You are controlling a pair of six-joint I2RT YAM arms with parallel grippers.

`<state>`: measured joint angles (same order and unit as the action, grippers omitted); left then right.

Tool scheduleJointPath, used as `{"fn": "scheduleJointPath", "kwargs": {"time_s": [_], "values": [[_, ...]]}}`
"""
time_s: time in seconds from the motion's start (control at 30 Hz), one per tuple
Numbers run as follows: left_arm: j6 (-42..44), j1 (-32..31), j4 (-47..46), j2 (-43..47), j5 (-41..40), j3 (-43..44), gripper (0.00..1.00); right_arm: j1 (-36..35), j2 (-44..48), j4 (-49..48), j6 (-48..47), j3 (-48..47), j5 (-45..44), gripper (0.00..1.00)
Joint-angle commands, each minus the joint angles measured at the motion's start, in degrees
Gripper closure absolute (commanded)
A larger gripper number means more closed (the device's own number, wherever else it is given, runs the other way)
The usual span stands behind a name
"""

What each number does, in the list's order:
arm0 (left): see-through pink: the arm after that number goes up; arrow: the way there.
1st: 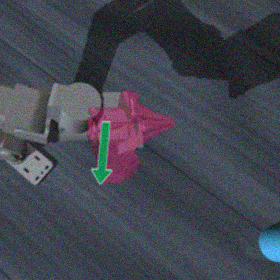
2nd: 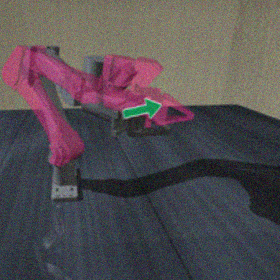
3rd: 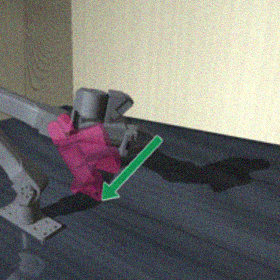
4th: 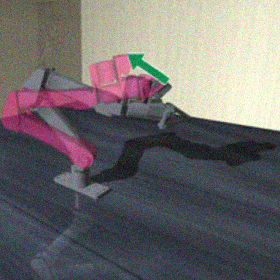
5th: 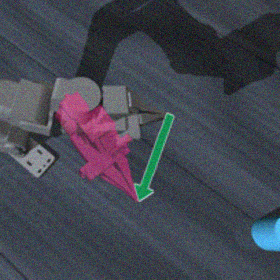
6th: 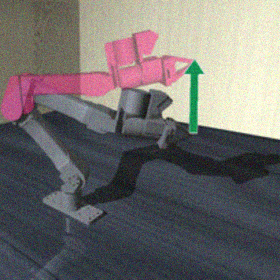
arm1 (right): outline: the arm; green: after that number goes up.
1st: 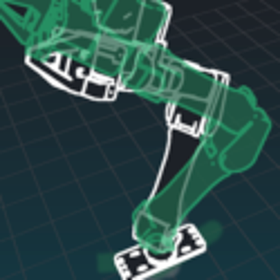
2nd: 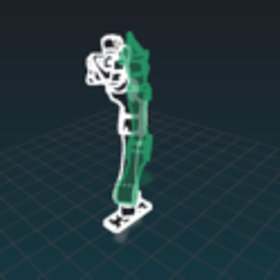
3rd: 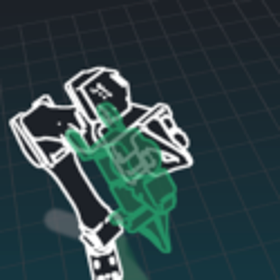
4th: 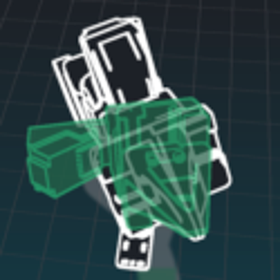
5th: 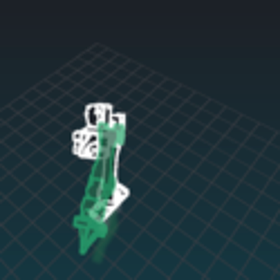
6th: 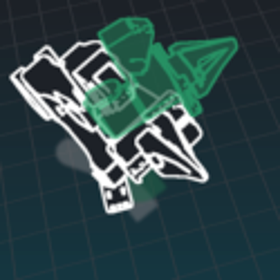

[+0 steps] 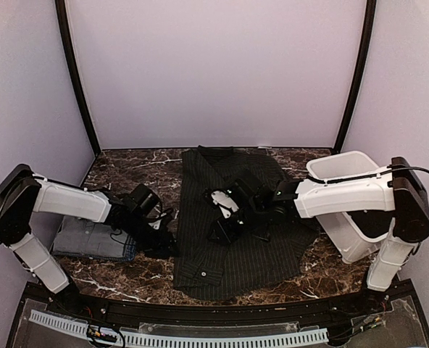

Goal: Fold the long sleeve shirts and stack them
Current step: Fold the flattened shirt at the center of the board.

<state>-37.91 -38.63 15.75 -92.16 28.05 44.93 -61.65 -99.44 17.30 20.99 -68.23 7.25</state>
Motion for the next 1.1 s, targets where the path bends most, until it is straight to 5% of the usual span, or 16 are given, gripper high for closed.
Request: {"fn": "scheduleJointPath", "kwargs": {"time_s": [0.0,0.23,0.3,0.43,0.5,0.97,1.07], "values": [[-5.02,-3.03,0.96,3.64,1.64,-4.01,0.57,4.61,0.12,-4.55,3.31,0.02,-0.81,0.60],[-10.40,-7.85,-0.76,4.82,4.34,-6.80,0.61,10.73,-3.05,-9.46,5.64,-2.96,-1.88,0.61],[-11.81,-8.97,-1.38,4.56,4.53,-7.24,0.67,12.18,-4.17,-10.97,6.29,-3.95,-2.16,0.61],[-14.72,-10.49,-0.21,5.04,5.27,-8.43,0.96,15.52,-6.93,-12.44,7.61,-6.45,-1.65,0.61],[-15.01,-10.84,3.16,6.34,4.61,-8.68,1.00,16.81,-8.65,-12.84,7.75,-7.66,-1.92,0.61],[-17.41,-11.37,19.76,21.61,5.17,-15.42,1.00,19.70,-24.66,-9.67,5.66,-28.81,-4.74,0.61],[-14.22,-11.36,27.18,22.16,0.88,-11.55,0.84,20.46,-29.57,-8.21,4.09,-35.81,-6.19,0.61]]}}
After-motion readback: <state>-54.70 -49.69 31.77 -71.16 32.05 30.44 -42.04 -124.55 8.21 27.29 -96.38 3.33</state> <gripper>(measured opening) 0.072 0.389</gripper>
